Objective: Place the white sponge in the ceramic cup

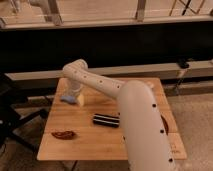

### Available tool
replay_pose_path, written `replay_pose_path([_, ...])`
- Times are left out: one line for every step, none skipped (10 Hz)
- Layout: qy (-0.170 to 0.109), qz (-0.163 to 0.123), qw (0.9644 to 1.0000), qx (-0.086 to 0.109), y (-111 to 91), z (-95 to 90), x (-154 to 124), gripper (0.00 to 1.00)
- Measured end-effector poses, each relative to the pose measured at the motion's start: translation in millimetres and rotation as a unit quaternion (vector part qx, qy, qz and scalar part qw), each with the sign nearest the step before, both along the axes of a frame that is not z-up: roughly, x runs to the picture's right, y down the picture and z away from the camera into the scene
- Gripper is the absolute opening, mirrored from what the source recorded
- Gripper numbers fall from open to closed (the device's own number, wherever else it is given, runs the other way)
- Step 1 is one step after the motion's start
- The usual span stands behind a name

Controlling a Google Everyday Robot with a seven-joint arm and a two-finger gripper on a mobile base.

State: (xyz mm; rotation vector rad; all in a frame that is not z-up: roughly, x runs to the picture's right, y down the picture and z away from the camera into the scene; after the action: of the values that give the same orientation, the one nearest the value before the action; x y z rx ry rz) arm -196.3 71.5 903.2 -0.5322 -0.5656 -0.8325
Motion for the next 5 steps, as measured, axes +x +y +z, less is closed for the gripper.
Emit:
replay_pose_path([0.004, 0.005, 1.0000, 0.000, 0.4, 0.3, -1.2, 0.80])
replay_pose_path([0.007, 0.011, 0.9999, 0.001, 0.5, 0.6, -2.7, 0.80])
replay_pose_path([0.011, 0.016, 0.9998, 0.002, 0.4, 0.7, -4.6, 0.80])
replay_pose_path([0.015, 0.022, 0.9996, 0.003, 0.8, 0.9, -7.1, 0.80])
replay_pose_path([0.019, 0.029, 0.9994, 0.004, 1.2, 0.9, -10.3, 0.80])
